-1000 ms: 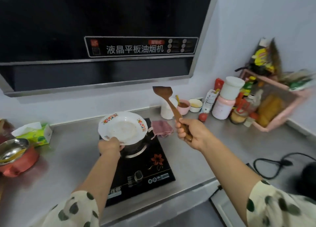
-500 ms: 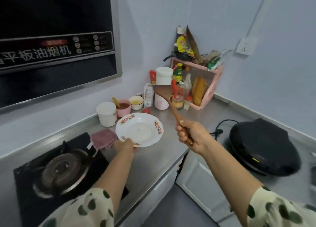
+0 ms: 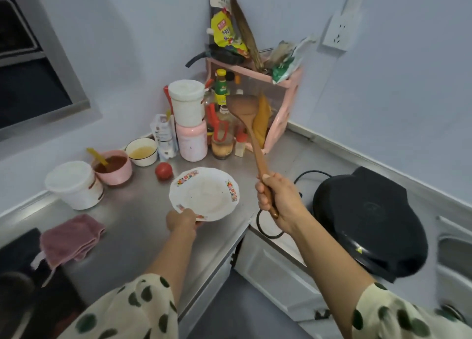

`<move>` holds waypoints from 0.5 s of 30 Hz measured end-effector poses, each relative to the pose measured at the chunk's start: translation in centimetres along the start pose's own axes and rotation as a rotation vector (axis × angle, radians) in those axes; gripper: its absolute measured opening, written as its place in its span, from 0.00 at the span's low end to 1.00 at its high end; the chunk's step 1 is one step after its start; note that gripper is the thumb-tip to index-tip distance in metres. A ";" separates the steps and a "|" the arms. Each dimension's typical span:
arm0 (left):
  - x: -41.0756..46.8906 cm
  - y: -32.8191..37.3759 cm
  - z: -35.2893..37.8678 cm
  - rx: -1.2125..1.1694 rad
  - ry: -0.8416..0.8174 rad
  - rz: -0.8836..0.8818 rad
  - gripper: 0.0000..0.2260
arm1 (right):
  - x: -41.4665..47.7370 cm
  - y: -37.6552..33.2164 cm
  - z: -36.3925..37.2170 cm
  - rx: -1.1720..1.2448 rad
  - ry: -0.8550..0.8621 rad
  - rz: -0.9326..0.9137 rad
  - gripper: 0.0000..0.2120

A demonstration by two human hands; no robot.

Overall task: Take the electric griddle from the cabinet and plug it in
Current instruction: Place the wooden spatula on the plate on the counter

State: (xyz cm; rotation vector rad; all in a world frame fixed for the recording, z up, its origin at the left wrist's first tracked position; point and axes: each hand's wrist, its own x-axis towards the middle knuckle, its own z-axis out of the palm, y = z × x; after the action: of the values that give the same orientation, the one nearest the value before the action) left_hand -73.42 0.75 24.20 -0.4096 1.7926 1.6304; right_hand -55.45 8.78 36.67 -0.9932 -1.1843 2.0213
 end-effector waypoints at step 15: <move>6.4 -2.5 4.9 0.105 -0.009 -0.028 0.16 | 10.2 -0.3 -1.4 -0.033 -0.047 -0.044 0.05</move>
State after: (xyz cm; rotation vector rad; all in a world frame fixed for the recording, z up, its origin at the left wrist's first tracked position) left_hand -75.15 6.37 18.15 -0.3769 1.8486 1.5091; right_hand -59.80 17.47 33.36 -0.9319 -1.2570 2.0063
